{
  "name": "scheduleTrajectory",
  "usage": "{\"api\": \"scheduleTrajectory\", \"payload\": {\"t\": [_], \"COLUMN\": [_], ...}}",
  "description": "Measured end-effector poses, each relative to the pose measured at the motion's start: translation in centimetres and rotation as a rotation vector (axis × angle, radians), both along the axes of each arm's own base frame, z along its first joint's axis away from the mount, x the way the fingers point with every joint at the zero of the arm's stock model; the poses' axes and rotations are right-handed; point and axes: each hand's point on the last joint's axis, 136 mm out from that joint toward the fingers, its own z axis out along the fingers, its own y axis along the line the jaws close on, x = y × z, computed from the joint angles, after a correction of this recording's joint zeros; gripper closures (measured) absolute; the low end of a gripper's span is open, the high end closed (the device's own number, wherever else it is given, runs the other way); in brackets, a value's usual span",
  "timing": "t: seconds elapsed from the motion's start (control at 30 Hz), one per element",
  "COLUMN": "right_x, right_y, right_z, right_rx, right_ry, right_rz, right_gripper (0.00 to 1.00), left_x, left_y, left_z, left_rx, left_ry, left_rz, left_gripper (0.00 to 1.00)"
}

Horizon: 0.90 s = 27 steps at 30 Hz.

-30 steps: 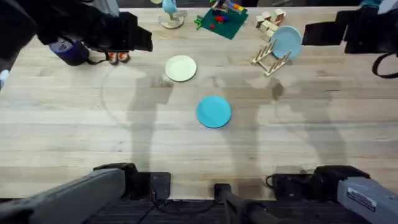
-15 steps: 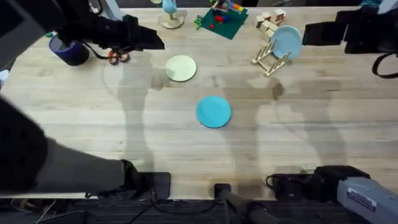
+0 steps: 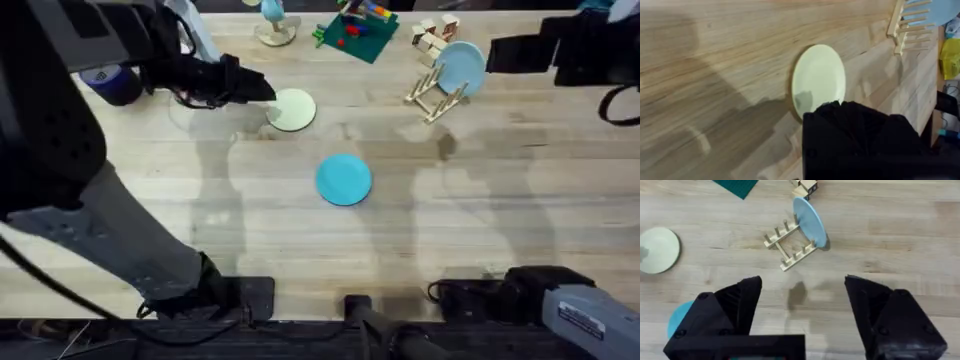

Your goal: Pick up the plates from the table one by one and place each into a slot on the dish rack.

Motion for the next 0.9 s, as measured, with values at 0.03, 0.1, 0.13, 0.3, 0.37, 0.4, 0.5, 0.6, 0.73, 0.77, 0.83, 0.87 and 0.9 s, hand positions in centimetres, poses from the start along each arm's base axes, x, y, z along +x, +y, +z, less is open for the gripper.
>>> {"api": "scheduleTrajectory", "payload": {"t": [0.03,0.1,0.13,0.3,0.37,0.4,0.5,0.6,0.73,0.77,0.83,0.87,0.9], "right_x": [0.0,0.0,0.0,0.0,0.0,0.0,0.0,0.0,0.0,0.0,0.0,0.0,0.0], "right_y": [0.0,0.0,0.0,0.0,0.0,0.0,0.0,0.0,0.0,0.0,0.0,0.0,0.0], "right_z": [0.0,0.0,0.0,0.0,0.0,0.0,0.0,0.0,0.0,0.0,0.0,0.0,0.0], "right_rx": [0.0,0.0,0.0,0.0,0.0,0.0,0.0,0.0,0.0,0.0,0.0,0.0,0.0], "right_ry": [0.0,0.0,0.0,0.0,0.001,0.0,0.0,0.0,0.0,0.0,0.0,0.0,0.0], "right_rz": [0.0,0.0,0.0,0.0,0.0,0.0,0.0,0.0,0.0,0.0,0.0,0.0,0.0], "right_gripper": [0.006,0.006,0.006,0.005,0.006,0.006,0.006,0.006,0.006,0.005,0.005,0.005,0.005], "left_x": [0.0,0.1,0.2,0.4,0.3,0.4,0.7,0.8,0.8,0.8,0.8,0.8,0.8], "left_y": [0.0,-0.1,-0.1,-0.3,-0.5,-0.6,-0.7,-0.9,-1.0,-1.0,-1.0,-1.0,-1.0], "left_z": [-0.4,-1.1,-1.5,-3.4,-4.0,-4.1,-4.4,-4.5,-4.5,-4.5,-4.5,-4.5,-4.5], "left_rx": [-0.004,-0.014,-0.021,-0.043,-0.06,-0.071,-0.095,-0.119,-0.125,-0.125,-0.125,-0.125,-0.125], "left_ry": [0.009,0.019,0.023,0.053,0.069,0.071,0.07,0.069,0.07,0.07,0.07,0.07,0.07], "left_rz": [0.0,-0.002,-0.003,-0.007,-0.008,-0.01,-0.013,-0.017,-0.018,-0.018,-0.018,-0.018,-0.018], "left_gripper": [0.962,0.962,0.961,0.961,0.961,0.961,0.961,0.961,0.962,0.961,0.962,0.961,0.961]}}
